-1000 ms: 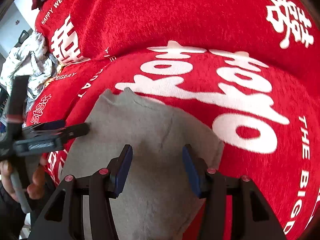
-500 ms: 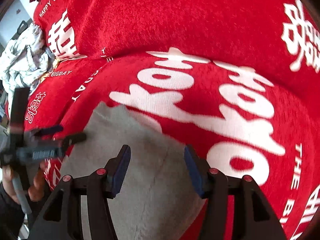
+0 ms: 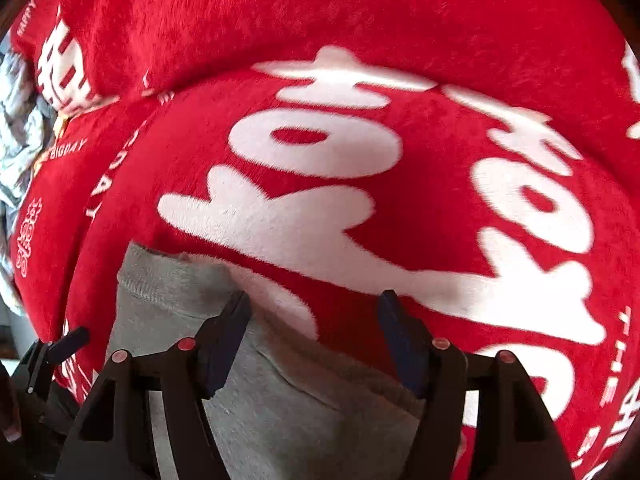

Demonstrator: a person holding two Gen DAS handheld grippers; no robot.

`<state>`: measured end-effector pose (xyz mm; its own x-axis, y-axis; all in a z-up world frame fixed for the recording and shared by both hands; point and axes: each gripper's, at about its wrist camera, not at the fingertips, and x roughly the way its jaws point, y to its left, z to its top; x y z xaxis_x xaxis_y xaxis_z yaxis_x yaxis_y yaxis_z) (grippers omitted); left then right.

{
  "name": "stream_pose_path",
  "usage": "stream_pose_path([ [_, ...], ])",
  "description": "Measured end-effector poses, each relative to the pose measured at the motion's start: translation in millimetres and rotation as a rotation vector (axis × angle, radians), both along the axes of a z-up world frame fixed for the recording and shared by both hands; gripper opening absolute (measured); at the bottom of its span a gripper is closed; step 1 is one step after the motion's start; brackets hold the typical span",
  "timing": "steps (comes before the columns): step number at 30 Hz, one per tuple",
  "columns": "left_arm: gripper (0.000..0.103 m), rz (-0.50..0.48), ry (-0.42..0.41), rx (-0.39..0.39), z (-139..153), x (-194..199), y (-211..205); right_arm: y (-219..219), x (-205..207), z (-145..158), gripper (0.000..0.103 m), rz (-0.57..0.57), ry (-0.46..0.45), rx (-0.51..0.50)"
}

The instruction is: Fold small clothes

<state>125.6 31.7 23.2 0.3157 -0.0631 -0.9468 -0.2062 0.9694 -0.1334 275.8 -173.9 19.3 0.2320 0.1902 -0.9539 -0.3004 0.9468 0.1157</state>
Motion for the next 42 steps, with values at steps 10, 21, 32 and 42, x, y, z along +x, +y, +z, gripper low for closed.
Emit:
stream_pose_path([
  [10,0.103,-0.012,-0.090,0.079,46.6,-26.5,-3.0,-3.0,-124.0,67.8,0.069,0.255,-0.128,0.125],
  [21,0.103,-0.092,-0.100,0.143,42.0,-81.4,-9.8,-39.7,-199.0,29.3,0.068,0.353,-0.140,0.087],
  [32,0.103,-0.168,-0.121,0.097,58.8,-127.6,-12.4,-74.2,-254.6,75.8,0.069,0.277,-0.162,0.145],
  [42,0.103,-0.377,-0.126,0.121,46.8,-193.7,-8.4,-68.0,-296.1,29.2,0.069,0.266,-0.031,0.172],
])
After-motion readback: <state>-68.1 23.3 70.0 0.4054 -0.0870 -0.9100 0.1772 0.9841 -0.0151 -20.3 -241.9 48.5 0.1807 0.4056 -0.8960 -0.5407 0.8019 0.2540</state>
